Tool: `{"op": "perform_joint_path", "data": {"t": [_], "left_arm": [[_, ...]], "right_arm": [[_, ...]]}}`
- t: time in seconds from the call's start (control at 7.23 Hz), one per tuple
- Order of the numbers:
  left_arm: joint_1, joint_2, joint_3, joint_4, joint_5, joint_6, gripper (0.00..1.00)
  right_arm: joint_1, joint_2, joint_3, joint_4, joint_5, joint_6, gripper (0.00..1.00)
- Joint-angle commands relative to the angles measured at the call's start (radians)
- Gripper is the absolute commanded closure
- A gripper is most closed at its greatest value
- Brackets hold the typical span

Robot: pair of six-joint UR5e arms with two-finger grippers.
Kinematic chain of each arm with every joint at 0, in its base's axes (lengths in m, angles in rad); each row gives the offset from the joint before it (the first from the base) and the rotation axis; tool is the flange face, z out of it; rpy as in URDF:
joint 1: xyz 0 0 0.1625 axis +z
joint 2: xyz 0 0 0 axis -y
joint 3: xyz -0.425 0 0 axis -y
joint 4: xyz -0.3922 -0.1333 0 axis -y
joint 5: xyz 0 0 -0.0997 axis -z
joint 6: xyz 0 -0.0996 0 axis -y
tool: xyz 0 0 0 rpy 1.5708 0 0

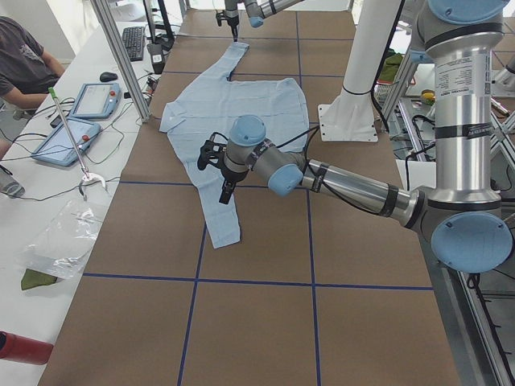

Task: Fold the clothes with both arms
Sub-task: 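Reach the right gripper down and grasp the cuff of the sleeve nearest it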

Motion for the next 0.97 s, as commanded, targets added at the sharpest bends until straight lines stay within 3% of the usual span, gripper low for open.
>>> {"op": "perform_joint_path", "data": {"t": [0.0,0.41,0.55,0.83], "left_arm": [[0.0,0.0,-0.005,0.0,-0.001,0.0,0.0],[0.0,0.006,-0.018,0.0,-0.001,0.0,0.0],[0.0,0.006,-0.018,0.0,0.0,0.0,0.0],[0.0,0.006,-0.018,-0.002,0.002,0.001,0.0]], "right_arm": [[0.024,0.037,0.049,-0.057,0.059,0.0,1.0],[0.021,0.037,0.429,-0.391,0.173,0.087,1.0],[-0.036,0.04,0.513,-0.408,0.228,0.245,1.0],[-0.194,0.199,0.516,-0.401,0.227,0.63,1.0]]}}
